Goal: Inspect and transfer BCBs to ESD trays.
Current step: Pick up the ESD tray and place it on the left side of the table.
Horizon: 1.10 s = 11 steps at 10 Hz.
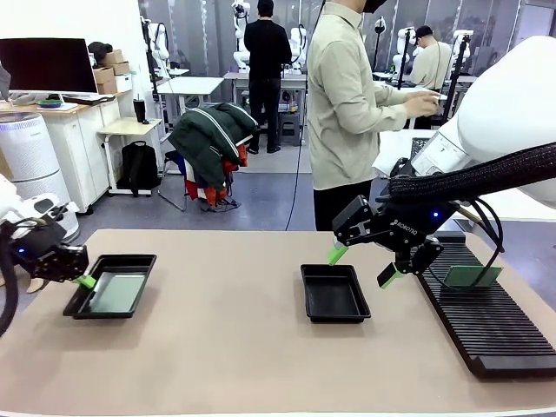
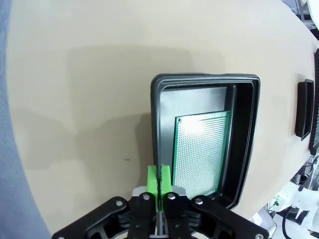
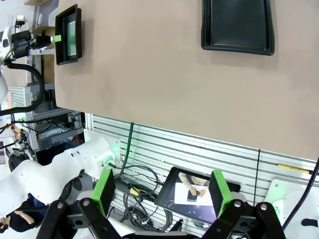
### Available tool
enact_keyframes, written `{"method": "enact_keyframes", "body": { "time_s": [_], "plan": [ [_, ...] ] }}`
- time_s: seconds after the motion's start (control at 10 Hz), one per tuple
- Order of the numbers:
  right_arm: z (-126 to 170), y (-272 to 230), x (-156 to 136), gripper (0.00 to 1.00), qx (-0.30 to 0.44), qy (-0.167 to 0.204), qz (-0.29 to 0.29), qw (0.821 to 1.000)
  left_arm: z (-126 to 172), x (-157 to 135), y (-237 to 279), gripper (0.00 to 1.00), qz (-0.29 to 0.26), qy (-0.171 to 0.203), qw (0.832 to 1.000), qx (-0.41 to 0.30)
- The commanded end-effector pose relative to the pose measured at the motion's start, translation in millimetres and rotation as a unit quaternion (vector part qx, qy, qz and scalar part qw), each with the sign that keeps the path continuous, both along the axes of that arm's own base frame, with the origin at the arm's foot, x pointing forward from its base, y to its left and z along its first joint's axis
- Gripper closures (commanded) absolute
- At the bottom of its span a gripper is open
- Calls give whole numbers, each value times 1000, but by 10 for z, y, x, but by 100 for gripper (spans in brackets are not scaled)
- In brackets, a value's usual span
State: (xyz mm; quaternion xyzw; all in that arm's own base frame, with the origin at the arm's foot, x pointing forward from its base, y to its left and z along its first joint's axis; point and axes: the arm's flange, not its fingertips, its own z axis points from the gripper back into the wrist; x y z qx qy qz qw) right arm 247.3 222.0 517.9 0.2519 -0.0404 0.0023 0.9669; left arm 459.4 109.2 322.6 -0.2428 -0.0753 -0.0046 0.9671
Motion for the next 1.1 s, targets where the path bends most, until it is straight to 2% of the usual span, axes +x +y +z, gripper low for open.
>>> {"method": "enact_keyframes", "body": {
  "time_s": [0.0, 0.8, 1.0],
  "plan": [
    [-30, 10, 61, 0, 3, -8, 4, 1000, -31, 0, 142, 97, -10, -3, 1000, -1],
    [-30, 10, 61, 0, 3, -8, 4, 1000, -187, -72, 107, 97, 18, -3, 999, 30],
    [-30, 10, 61, 0, 3, -8, 4, 1000, -177, -16, 154, 97, 12, 4, 1000, 13]
  ]
}}
